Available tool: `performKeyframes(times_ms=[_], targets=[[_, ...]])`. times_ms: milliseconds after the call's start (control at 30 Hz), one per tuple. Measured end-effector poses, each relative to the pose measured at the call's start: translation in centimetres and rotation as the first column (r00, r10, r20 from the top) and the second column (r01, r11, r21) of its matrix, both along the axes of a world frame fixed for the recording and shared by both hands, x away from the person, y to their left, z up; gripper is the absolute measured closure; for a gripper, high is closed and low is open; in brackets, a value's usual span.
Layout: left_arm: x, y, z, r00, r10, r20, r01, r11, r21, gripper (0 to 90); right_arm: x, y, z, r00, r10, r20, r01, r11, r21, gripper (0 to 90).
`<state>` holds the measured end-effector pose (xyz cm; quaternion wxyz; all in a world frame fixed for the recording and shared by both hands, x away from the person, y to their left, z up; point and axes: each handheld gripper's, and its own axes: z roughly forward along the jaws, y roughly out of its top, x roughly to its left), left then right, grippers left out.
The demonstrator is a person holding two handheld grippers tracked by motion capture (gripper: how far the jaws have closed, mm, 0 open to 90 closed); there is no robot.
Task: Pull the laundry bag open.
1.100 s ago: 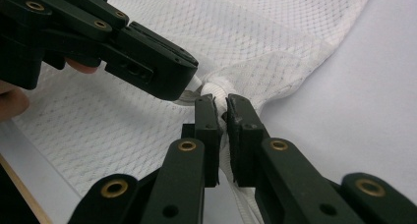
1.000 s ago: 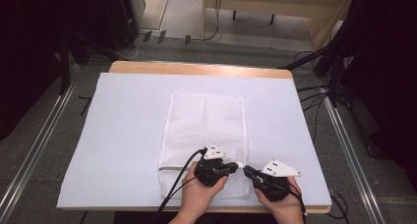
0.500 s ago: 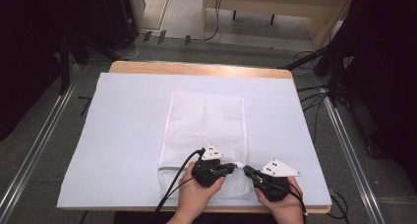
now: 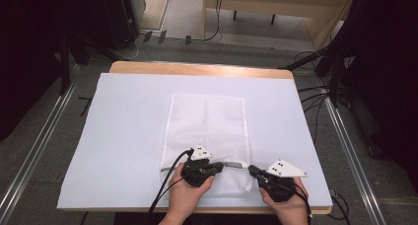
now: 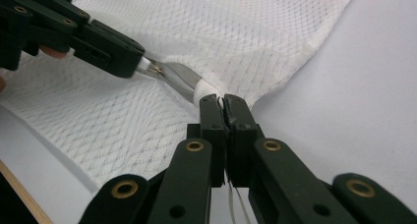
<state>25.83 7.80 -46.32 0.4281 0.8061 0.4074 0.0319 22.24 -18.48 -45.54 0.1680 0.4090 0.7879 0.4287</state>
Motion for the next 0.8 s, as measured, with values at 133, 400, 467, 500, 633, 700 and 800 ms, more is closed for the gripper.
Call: performKeyframes(times_ms=[133,400,467,500,633,700,800], targets=[[-0.2,1.6,0.2,0.9996,0.026,0.01,-0.026,0.9995,0.02,88.0,0.0,0.1,-0.1,1.0,-0.002,0.003,0.002,1.0,-0.017,89.5],[-0.4,5.4,0.3,0.9957,0.09,0.021,-0.091,0.9945,0.052,88.0,-0.1,0.0,0.0,0.9999,-0.01,0.008,0.01,1.0,-0.027,89.5],[-0.4,6.7,0.3,0.9939,0.11,0.009,-0.111,0.9928,0.047,88.0,-0.1,-0.3,0.1,0.9998,-0.019,0.007,0.019,1.0,-0.015,89.5],[-0.5,7.2,0.3,0.9926,0.121,0.012,-0.121,0.9914,0.05,88.0,-0.1,-0.5,0.2,0.9998,-0.021,0.006,0.021,1.0,-0.011,89.5],[-0.8,9.2,0.3,0.9891,0.147,0.011,-0.147,0.9871,0.064,88.0,-0.2,-0.6,0.1,0.9997,-0.022,0.007,0.022,1.0,-0.01,89.5],[-0.9,10.2,0.4,0.9876,0.156,0.01,-0.157,0.985,0.072,88.0,-0.2,-0.6,0.2,0.9996,-0.026,0.006,0.026,1.0,-0.006,89.6],[-1.2,11.6,0.5,0.9854,0.17,0.01,-0.17,0.9824,0.076,88.0,-0.2,-0.7,0.5,0.9996,-0.023,0.015,0.023,1.0,-0.001,89.6]])
